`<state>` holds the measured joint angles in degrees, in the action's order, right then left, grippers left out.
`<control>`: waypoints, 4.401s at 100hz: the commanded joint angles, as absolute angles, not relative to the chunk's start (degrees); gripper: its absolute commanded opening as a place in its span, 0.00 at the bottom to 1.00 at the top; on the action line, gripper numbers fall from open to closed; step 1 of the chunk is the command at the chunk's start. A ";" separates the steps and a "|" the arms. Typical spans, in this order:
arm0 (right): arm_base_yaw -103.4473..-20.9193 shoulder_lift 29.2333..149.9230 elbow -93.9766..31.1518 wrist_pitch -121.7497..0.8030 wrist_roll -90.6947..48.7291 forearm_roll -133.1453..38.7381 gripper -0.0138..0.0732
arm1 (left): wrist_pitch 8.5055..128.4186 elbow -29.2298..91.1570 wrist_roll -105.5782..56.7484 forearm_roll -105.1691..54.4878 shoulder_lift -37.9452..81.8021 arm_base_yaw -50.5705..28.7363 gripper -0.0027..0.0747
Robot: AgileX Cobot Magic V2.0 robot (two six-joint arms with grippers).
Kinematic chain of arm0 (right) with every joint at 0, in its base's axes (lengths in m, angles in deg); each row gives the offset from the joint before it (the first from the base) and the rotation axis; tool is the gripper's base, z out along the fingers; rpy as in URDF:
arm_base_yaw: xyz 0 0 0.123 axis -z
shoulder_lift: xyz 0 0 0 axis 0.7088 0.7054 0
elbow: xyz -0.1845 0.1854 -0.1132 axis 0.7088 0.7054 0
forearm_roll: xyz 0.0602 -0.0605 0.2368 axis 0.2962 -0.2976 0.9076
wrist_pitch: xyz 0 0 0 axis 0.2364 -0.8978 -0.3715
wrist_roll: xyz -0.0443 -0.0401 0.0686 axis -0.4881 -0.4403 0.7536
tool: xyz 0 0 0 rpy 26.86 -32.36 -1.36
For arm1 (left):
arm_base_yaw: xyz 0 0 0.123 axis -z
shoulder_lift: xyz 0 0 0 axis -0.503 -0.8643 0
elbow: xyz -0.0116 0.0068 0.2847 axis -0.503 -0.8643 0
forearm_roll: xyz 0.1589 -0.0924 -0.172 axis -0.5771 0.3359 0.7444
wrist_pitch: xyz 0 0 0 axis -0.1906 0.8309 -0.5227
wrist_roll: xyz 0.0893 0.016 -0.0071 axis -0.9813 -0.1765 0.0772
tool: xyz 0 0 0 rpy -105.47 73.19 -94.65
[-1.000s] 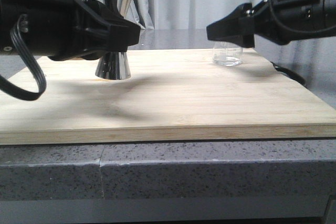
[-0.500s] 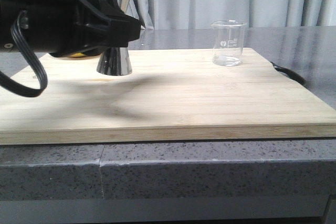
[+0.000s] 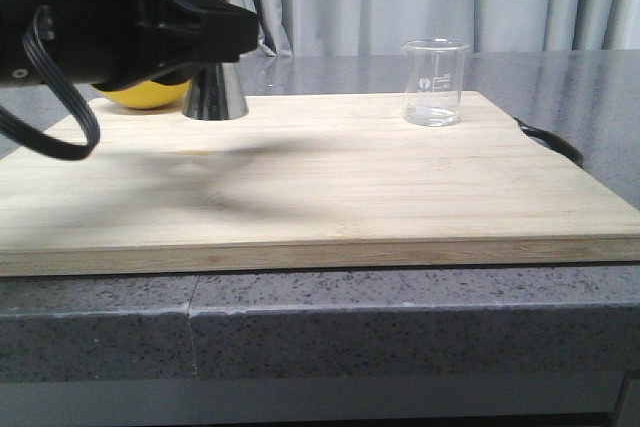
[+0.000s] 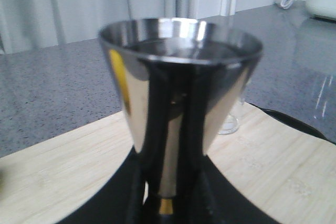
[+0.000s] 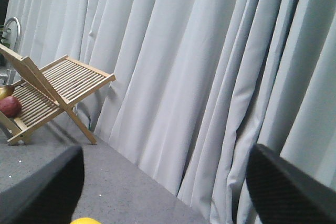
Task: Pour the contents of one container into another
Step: 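Lower the jigger onto the board with the left gripper and release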
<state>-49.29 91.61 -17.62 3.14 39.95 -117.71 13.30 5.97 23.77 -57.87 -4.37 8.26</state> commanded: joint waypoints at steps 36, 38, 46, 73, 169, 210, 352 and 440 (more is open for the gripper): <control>-49.43 89.35 -18.86 4.80 40.28 -116.13 0.81 | 4.15 5.73 29.30 -60.94 -2.89 2.45 0.01; -49.43 89.35 -18.86 4.80 40.28 -116.13 0.81 | 3.68 5.52 29.30 -60.94 -2.89 2.45 0.01; -49.43 89.35 -18.86 4.70 40.28 -116.13 0.81 | 2.00 4.31 29.30 -60.94 -2.89 2.45 0.01; -49.43 89.35 -18.86 4.58 40.28 -116.13 0.81 | -3.22 0.75 29.30 -60.94 -4.98 2.45 0.01; -49.43 89.35 -18.86 4.14 41.43 -116.13 0.81 | -7.16 0.03 29.30 -60.94 -10.64 2.45 0.01; -49.43 89.35 -18.86 4.14 41.43 -116.13 0.81 | -6.33 0.03 29.30 -60.94 -10.64 2.45 0.01; -49.43 89.35 -18.86 4.14 41.43 -116.13 0.81 | -7.83 0.03 29.20 -62.05 -10.64 2.45 0.77; -49.43 89.35 -18.86 3.66 41.43 -116.13 0.81 | -7.80 -15.58 38.03 -63.38 4.21 2.45 0.78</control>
<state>-49.29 90.46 -17.62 2.04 41.52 -118.54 -3.08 -15.09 37.22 -63.56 0.52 2.58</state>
